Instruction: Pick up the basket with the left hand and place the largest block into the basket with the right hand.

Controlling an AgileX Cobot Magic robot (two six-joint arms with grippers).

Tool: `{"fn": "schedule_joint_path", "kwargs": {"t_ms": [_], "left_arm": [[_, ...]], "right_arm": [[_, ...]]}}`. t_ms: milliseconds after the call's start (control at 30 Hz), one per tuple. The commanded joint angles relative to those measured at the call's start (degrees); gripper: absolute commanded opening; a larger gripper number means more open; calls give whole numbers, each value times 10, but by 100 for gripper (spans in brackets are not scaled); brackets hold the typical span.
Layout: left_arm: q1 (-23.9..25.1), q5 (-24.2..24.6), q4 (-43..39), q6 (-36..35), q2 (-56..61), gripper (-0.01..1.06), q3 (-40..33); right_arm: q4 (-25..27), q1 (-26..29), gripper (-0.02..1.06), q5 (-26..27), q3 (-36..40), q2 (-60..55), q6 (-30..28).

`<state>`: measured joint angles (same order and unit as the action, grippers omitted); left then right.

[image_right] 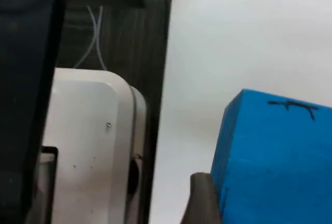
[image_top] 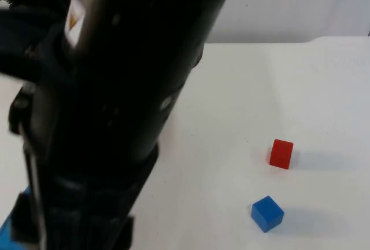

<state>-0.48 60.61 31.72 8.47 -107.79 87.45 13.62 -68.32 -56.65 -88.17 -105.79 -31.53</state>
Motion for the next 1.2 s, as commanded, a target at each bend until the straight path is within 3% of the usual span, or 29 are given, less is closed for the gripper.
{"fn": "schedule_joint_path", "kwargs": {"t_ms": [0,200,600,933,1167], "left_arm": [[-1,-1,19,-3,8,0,4],[-1,-1,19,-3,8,0,4],[-1,-1,19,-3,8,0,4],[-1,-1,19,-3,8,0,4],[-1,-1,19,-3,8,0,4]], "right_arm": [[-18,-3,0,-9,-3,16,9],[-77,-2,0,-21,-3,39,41],[-100,22,0,-63,-3,77,41],[-100,128,0,-92,-3,136,35],[-91,236,0,-89,-3,153,35]]}}
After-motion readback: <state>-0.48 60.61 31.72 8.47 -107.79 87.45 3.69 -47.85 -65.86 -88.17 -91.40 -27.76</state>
